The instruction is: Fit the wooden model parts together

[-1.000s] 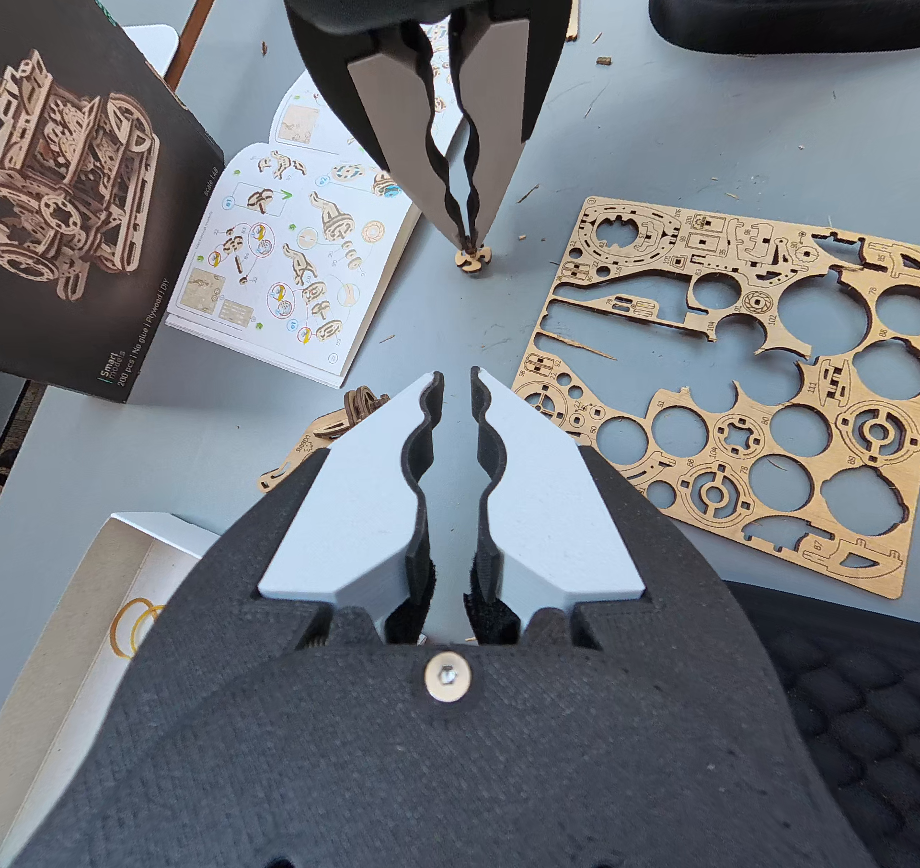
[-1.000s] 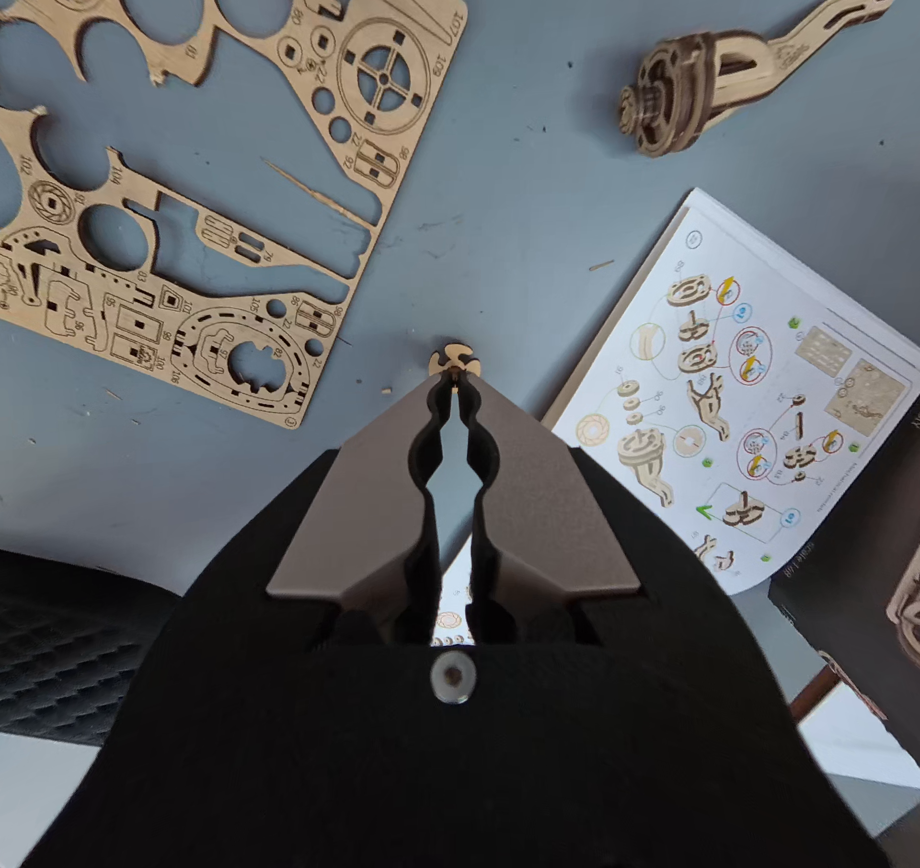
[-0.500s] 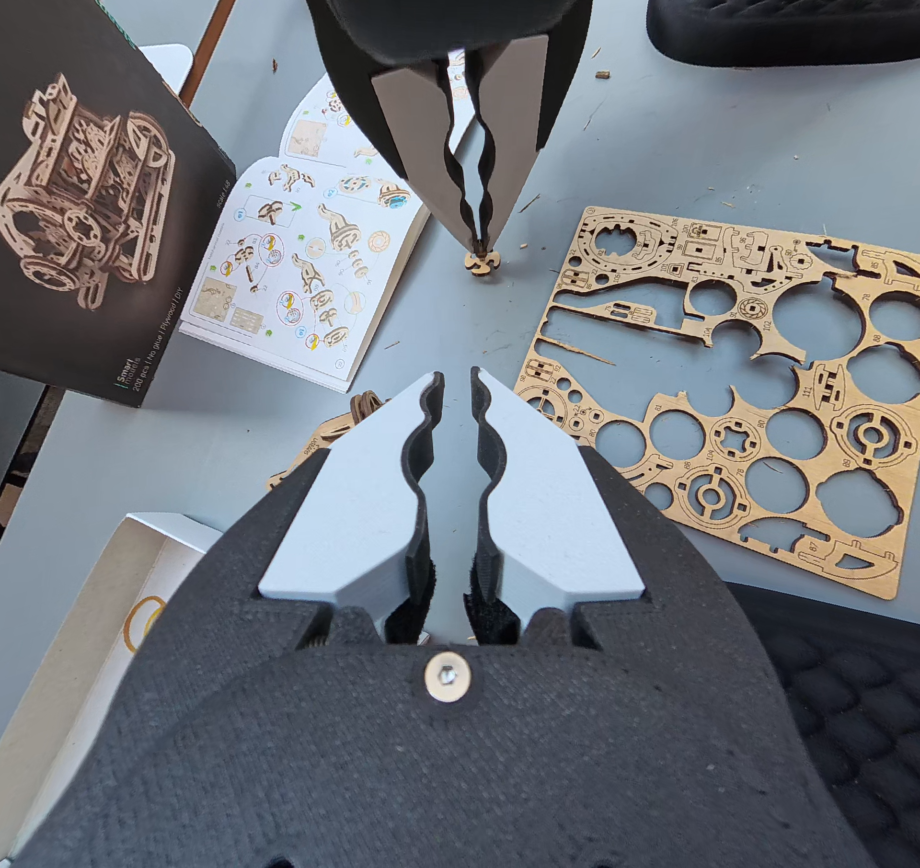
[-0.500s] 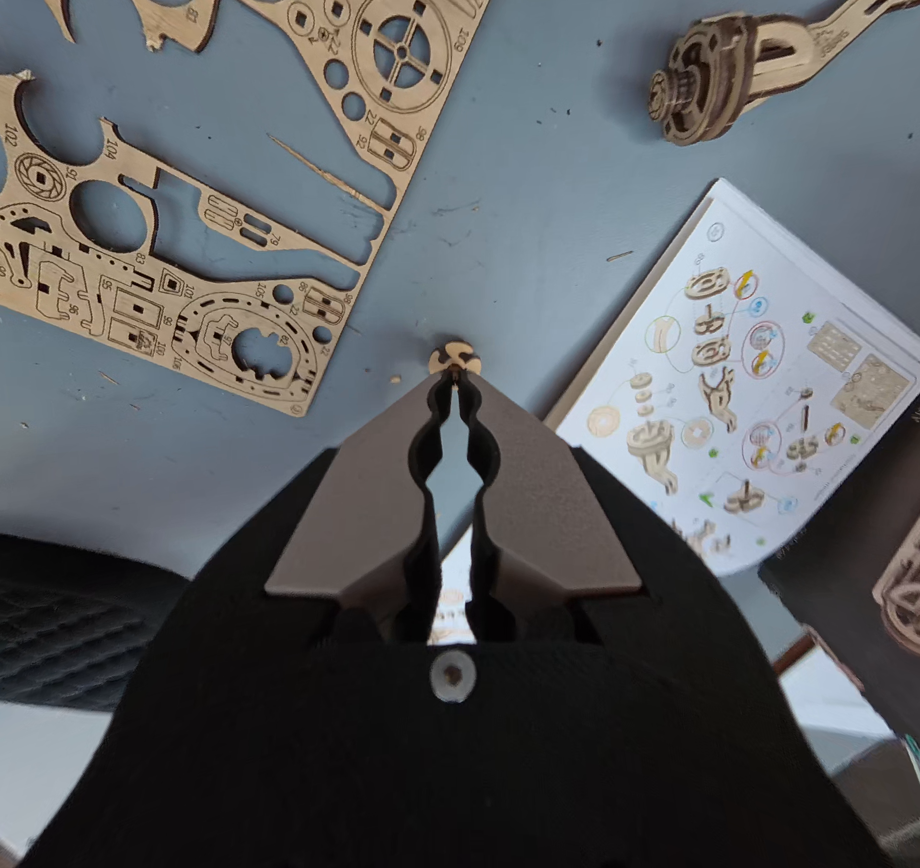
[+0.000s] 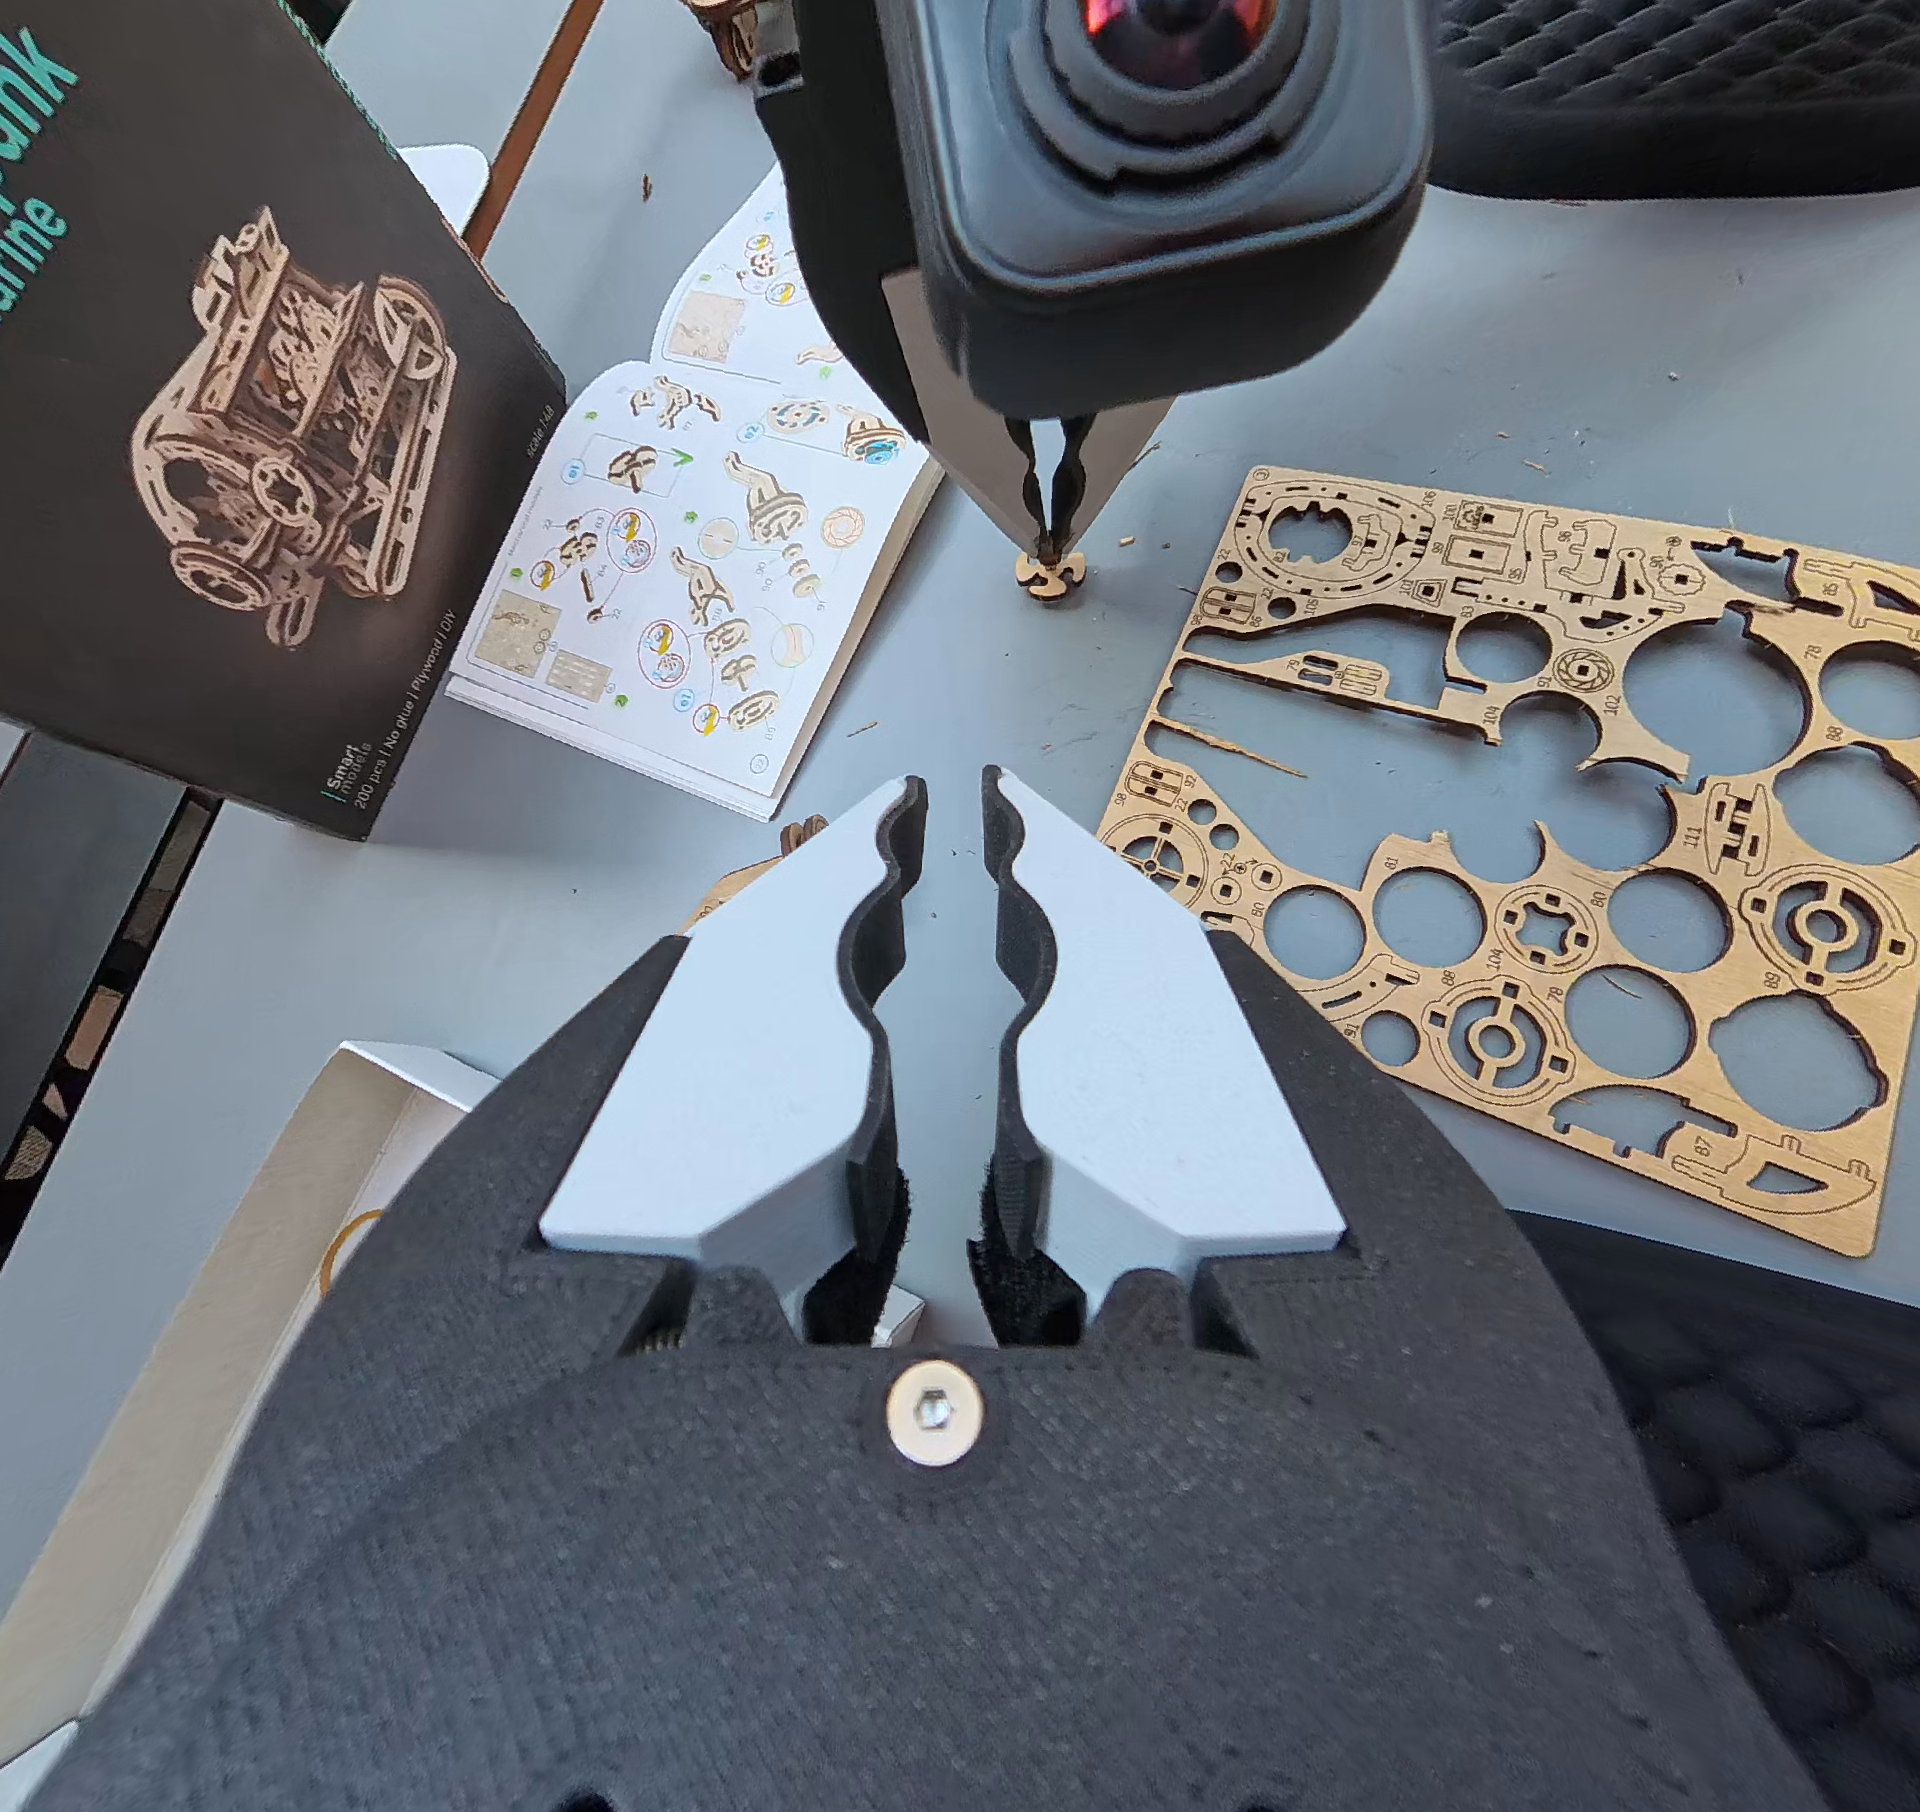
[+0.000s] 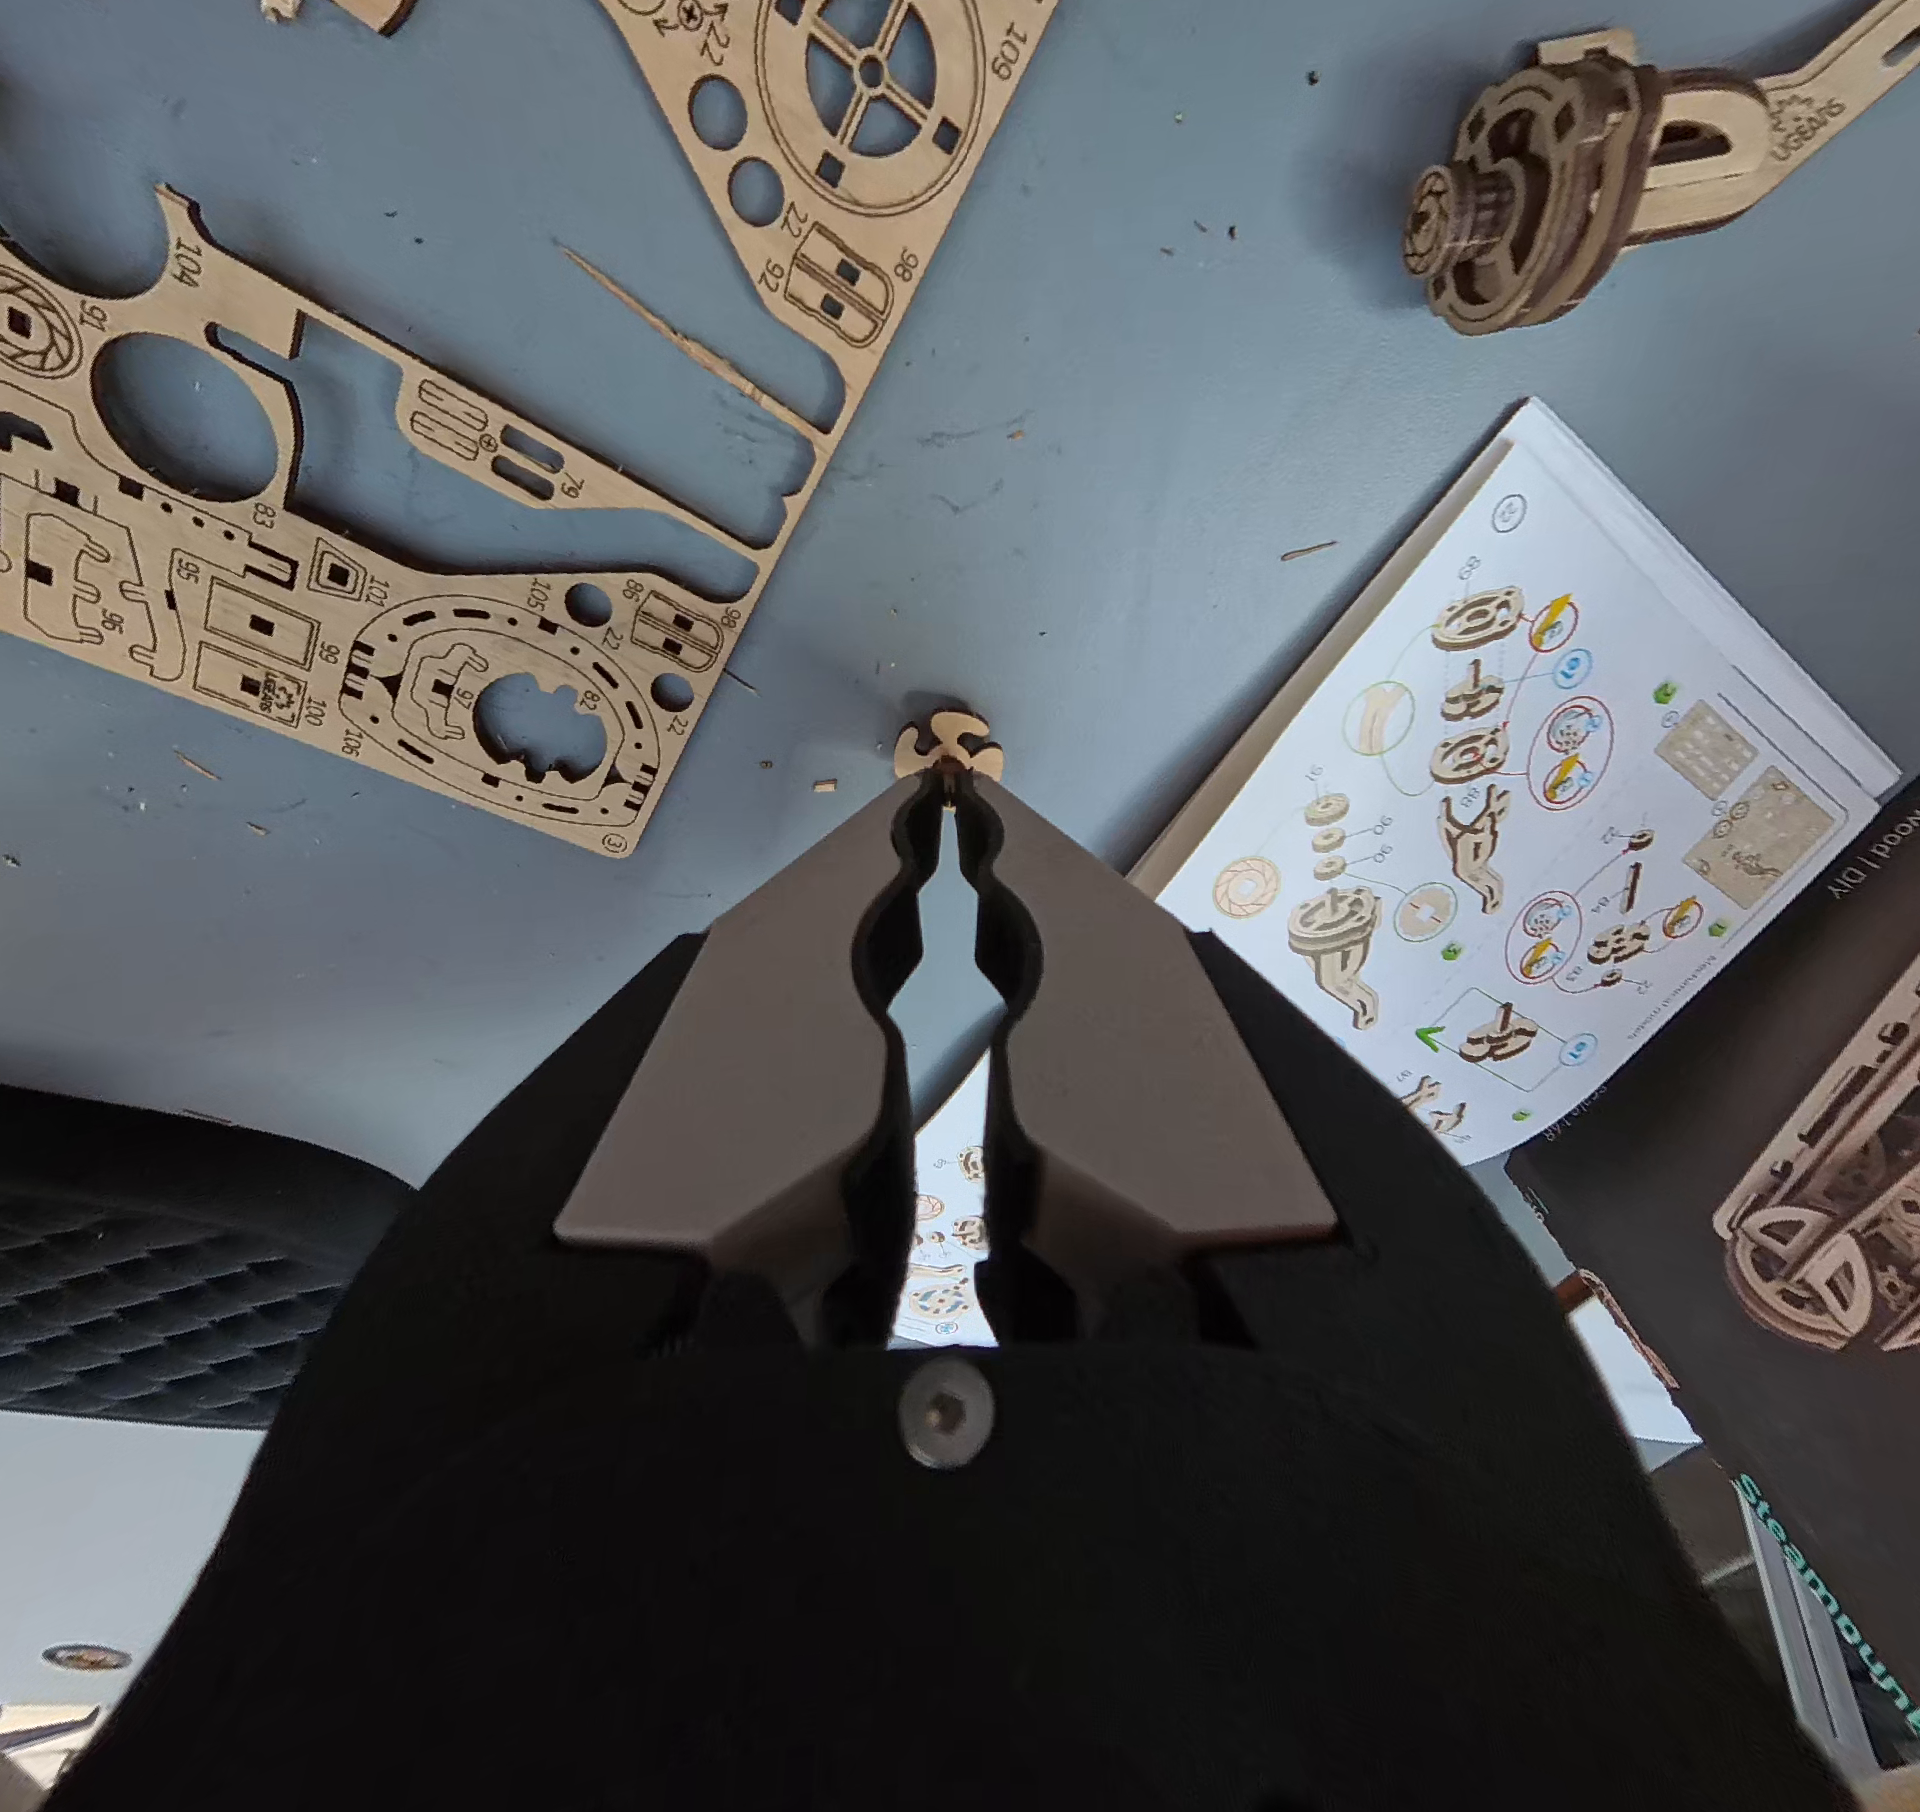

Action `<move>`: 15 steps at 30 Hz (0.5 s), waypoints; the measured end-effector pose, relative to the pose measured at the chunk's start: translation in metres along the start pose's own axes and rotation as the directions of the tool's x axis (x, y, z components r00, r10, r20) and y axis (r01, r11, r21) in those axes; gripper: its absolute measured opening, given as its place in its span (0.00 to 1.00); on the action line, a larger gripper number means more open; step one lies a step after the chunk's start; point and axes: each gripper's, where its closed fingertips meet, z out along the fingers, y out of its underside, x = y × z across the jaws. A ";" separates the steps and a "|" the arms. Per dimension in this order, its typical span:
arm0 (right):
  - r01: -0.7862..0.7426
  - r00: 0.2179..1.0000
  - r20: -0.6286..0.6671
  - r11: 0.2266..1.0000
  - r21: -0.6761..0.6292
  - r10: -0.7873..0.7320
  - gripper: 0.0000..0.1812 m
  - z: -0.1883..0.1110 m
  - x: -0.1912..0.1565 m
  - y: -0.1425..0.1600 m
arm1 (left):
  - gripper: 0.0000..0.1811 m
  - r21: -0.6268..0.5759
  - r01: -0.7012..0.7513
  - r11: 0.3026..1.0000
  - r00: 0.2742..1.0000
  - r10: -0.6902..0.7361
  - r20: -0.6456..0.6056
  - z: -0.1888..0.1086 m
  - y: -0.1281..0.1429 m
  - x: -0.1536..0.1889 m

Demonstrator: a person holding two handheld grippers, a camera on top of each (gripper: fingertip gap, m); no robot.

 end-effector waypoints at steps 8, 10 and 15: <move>-0.012 1.000 0.009 0.999 -0.038 0.012 0.01 0.000 0.000 0.011 | 0.05 0.004 0.007 1.000 1.000 -0.007 0.003 -0.002 0.000 -0.003; -0.008 1.000 -0.011 0.999 -0.041 0.007 0.01 -0.004 0.002 0.009 | 0.05 0.002 0.004 1.000 1.000 -0.004 0.003 -0.002 0.000 -0.002; -0.029 1.000 0.008 0.997 -0.071 0.029 0.01 0.000 -0.001 0.013 | 0.05 0.008 0.004 1.000 1.000 -0.004 0.007 -0.004 -0.001 -0.003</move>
